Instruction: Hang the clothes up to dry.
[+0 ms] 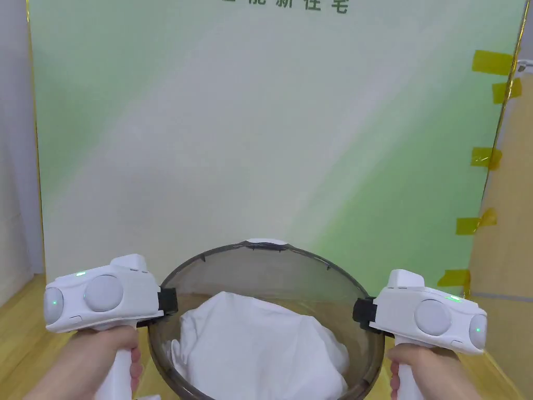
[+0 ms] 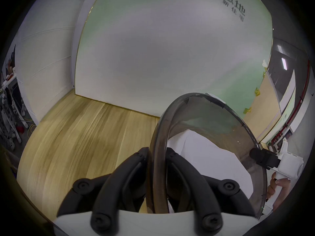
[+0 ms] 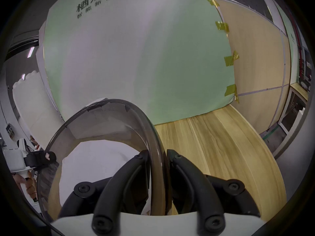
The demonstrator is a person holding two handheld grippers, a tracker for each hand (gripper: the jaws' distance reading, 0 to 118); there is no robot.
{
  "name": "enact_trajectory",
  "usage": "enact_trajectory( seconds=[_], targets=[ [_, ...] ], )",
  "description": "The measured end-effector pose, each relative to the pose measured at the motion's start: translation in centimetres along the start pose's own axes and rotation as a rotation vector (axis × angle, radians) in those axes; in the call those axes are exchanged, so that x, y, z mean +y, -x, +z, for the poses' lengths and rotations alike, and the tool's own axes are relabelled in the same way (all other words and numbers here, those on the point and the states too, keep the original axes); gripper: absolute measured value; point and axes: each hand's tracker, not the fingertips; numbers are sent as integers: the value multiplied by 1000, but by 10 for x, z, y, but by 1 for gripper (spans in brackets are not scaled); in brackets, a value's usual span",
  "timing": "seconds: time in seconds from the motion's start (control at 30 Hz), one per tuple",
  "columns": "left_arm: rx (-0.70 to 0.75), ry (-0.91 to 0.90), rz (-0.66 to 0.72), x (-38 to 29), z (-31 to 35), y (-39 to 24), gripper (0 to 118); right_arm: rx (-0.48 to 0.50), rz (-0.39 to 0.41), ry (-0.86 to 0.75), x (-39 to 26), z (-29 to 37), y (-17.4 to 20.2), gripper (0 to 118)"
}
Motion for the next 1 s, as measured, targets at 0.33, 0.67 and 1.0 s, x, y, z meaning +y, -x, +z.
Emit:
enact_trajectory(
  seconds=[0.33, 0.67, 1.0],
  targets=[
    [34, 88, 24, -15, -58, 18, 20, -25, 9, 87, -21, -63, -9, 18],
    [86, 90, -17, -28, -69, 16, 20, -34, 31, 88, -33, -74, -12, 18],
    [100, 107, -27, -26, -70, 13, 20, -40, 57, -42, -11, -46, -17, 104]
  ],
)
